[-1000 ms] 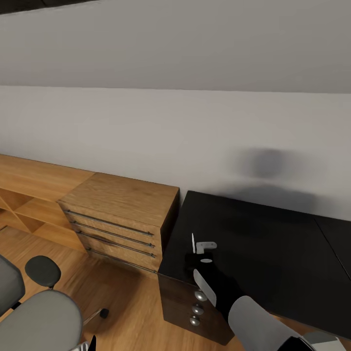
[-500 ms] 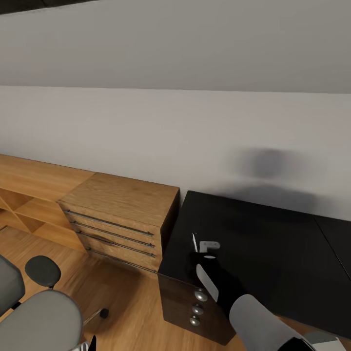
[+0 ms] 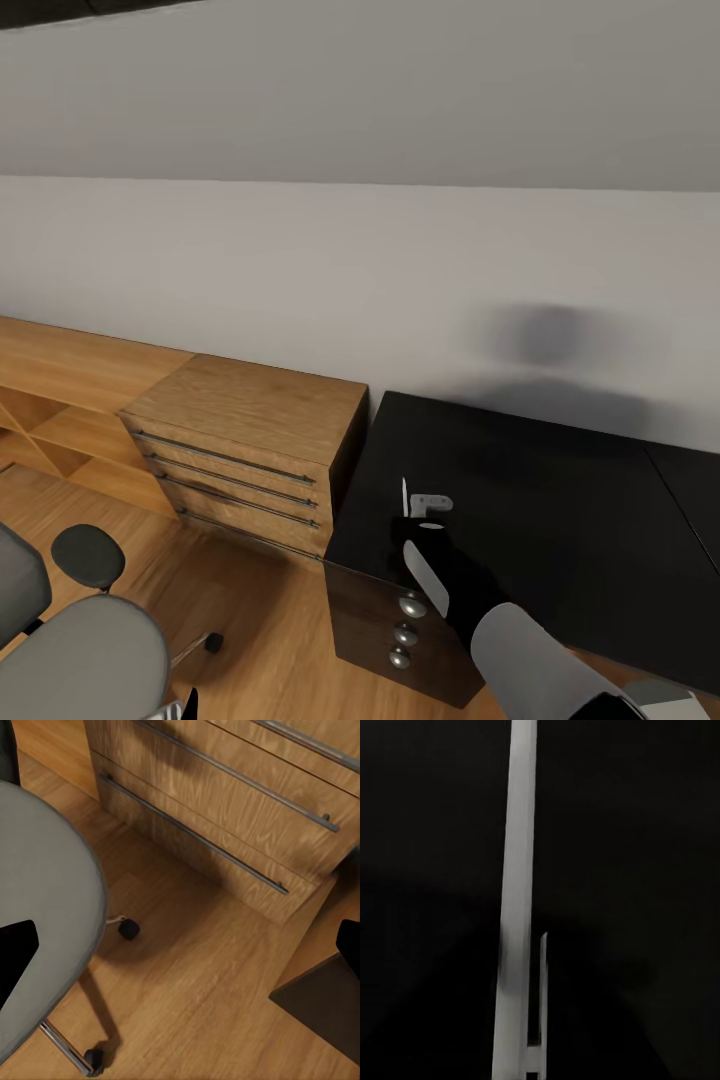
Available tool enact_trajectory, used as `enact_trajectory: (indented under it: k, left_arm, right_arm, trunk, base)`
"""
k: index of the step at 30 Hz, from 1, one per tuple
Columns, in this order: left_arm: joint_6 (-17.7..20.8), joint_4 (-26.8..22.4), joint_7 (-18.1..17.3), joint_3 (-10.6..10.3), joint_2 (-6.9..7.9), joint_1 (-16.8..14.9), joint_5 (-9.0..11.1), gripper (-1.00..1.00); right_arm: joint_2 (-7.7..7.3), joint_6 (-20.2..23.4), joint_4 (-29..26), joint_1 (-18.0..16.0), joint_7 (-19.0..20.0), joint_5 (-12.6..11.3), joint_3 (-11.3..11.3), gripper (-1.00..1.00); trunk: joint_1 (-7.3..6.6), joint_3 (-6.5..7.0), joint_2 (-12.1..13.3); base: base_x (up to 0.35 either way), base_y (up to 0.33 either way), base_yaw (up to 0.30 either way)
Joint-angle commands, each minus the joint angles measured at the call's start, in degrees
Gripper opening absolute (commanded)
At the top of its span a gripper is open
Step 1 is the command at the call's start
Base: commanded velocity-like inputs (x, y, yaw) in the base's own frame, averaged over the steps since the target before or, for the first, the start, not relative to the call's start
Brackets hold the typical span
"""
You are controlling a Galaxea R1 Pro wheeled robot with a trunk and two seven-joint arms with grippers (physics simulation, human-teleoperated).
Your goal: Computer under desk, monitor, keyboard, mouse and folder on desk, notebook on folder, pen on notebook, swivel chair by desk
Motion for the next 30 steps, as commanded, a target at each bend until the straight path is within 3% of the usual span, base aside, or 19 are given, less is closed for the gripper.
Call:
enact_trajectory:
  k: [1, 7, 20, 27, 28, 30]
  left_arm:
    - [-0.3, 0.0, 0.3, -0.2, 0.08, 0.0, 0.5, 1.0]
    - [-0.3, 0.0, 0.3, -0.2, 0.09, 0.0, 0.5, 1.0]
    - [-0.2, 0.1, 0.3, -0.2, -0.02, 0.0, 0.5, 1.0]
    - [-0.1, 2.2, 0.3, -0.7, -0.2, 0.0, 0.4, 1.0]
    - [0.2, 5.5, 0.3, -0.9, -0.7, 0.0, 0.1, 1.0]
    - [0.7, 6.3, 0.3, -0.9, -1.11, 0.0, -0.2, 1.0]
  right_arm:
    - [-0.07, 0.4, 3.7, 0.0, -0.7, -0.7, 0.3, -1.0]
    - [-0.05, 0.4, 3.7, 0.0, -0.7, -0.7, 0.2, -1.0]
    - [-0.32, 0.4, -1.0, 0.0, -1.0, -0.6, 0.0, -1.0]
    - [-1.6, 1.8, -11.9, 0.4, -2.4, -0.6, 0.0, -1.0]
    - [-2.82, 4.3, -20.0, 1.6, -5.4, -0.8, -0.1, -1.0]
    - [-3.02, 5.0, -22.6, 2.5, -6.5, -1.3, -0.4, -1.0]
  trunk:
    - [0.01, -0.05, 0.0]
    - [0.01, -0.05, 0.0]
    - [-2.84, 2.28, 5.2]
    - [-4.38, 3.54, 8.0]
    - [-4.6, 3.72, 8.4]
    - [-5.04, 4.08, 9.2]
  base:
    - [0.0, 0.0, 0.0]
    - [0.0, 0.0, 0.0]
    - [0.0, 0.0, 0.0]
    - [0.0, 0.0, 0.0]
    - [0.0, 0.0, 0.0]
    - [0.0, 0.0, 0.0]
